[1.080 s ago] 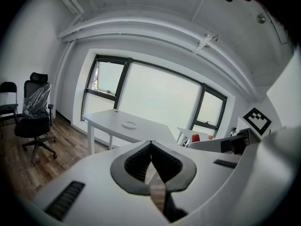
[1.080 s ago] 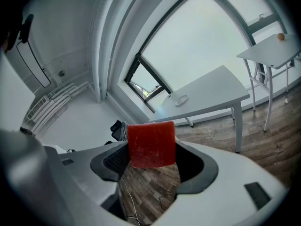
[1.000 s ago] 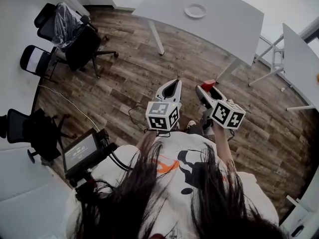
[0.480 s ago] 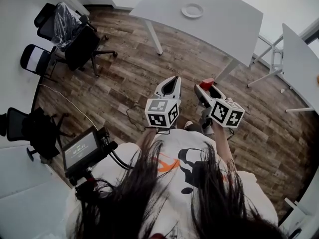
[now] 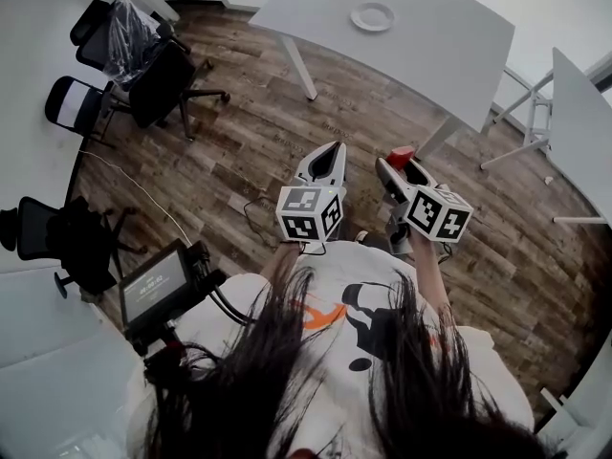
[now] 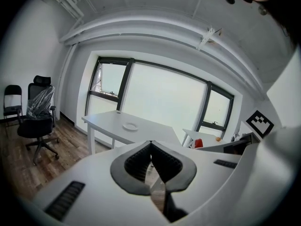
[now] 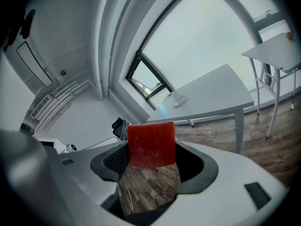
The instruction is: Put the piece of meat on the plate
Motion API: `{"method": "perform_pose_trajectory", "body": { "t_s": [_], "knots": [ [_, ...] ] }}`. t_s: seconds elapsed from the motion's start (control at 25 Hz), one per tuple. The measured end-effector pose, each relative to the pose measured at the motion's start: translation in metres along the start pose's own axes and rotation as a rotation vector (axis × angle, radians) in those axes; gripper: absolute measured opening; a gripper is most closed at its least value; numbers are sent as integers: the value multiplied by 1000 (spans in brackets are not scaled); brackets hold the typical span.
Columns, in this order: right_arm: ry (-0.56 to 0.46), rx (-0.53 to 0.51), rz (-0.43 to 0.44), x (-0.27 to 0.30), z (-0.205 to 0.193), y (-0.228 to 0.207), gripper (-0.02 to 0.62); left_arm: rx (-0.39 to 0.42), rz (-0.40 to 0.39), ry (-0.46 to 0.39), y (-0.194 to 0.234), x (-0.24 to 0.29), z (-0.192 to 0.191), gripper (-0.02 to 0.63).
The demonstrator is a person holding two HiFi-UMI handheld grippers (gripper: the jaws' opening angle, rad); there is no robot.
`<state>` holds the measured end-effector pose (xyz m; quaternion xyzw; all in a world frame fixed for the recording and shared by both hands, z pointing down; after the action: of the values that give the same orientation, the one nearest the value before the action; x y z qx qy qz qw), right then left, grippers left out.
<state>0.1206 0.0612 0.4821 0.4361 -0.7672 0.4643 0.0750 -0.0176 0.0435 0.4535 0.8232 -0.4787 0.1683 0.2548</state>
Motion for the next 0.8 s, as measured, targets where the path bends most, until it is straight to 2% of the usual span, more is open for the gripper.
{"method": "perform_pose_trajectory", "body": {
  "t_s": [0.28,0.52,0.68,0.8],
  "knots": [
    [-26,-12,-12,2,19,-3,304,-5,-5,-22,7,12,14,6],
    [-27,6,-54,62,81,-16,304,-19,-39,-12,61,82,67,6],
    [-43,19,-66,95,119,-12,304,-10,-60,-8,91,108,101,6],
    [-51,32,-70,135,152,-6,303,-17,-69,-11,129,132,129,6]
  ]
}}
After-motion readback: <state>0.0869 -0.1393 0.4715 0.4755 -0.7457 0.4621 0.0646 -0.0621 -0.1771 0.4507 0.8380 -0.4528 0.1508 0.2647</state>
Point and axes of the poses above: the fingertips, and each gripper's own axes: x forward along the fingers, y to its left, z out of its top, the point moved 3 cm from there along -x, backward along the fingers, and after that the axes turned 12 degrees about y, right-handed, at the moved point
